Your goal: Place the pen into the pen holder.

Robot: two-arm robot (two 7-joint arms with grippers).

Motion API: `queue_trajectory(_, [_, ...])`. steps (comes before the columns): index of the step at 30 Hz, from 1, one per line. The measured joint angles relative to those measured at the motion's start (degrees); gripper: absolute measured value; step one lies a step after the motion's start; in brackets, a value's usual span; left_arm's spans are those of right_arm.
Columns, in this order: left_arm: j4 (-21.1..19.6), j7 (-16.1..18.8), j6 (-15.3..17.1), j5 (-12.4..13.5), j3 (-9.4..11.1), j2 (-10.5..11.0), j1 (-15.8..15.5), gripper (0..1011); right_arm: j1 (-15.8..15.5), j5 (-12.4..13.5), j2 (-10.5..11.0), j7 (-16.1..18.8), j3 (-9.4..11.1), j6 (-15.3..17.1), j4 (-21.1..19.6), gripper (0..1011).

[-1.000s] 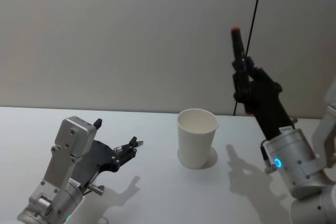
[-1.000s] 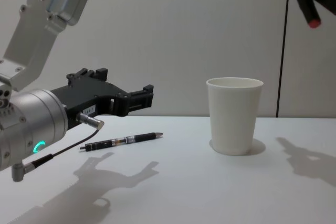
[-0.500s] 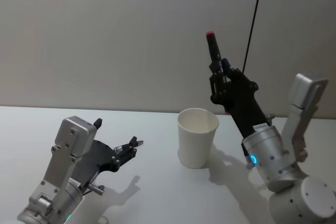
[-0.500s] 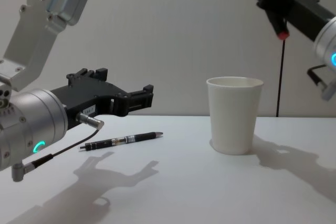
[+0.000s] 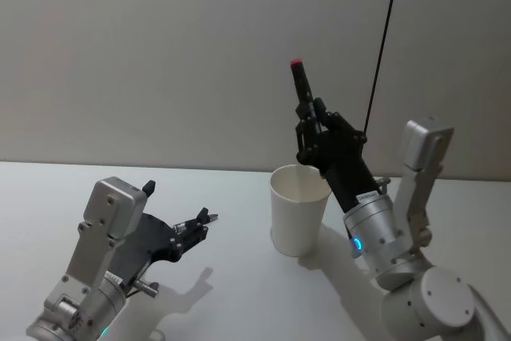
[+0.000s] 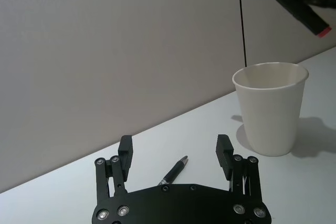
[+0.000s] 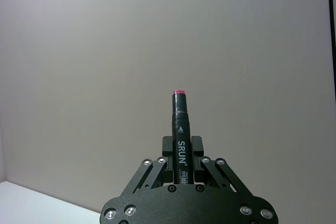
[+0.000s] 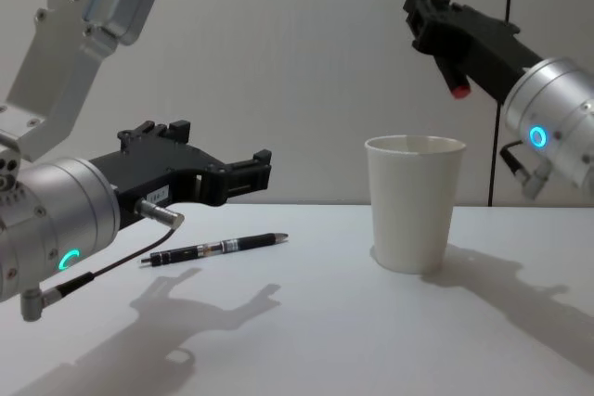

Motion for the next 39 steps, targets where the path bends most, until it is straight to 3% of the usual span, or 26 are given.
queue_trajectory(15, [0.0,0.0,0.0,0.0,0.0,0.0,0.0,1000,1.53,-2.26,-1.37,-0.48,-0.27,-3.19,5.59,203])
queue_trajectory(39, [0.0,0.0,0.0,0.0,0.0,0.0,0.0,1000,1.71,-6.07,-2.34,-2.7,-0.03,-4.81,8.54,203])
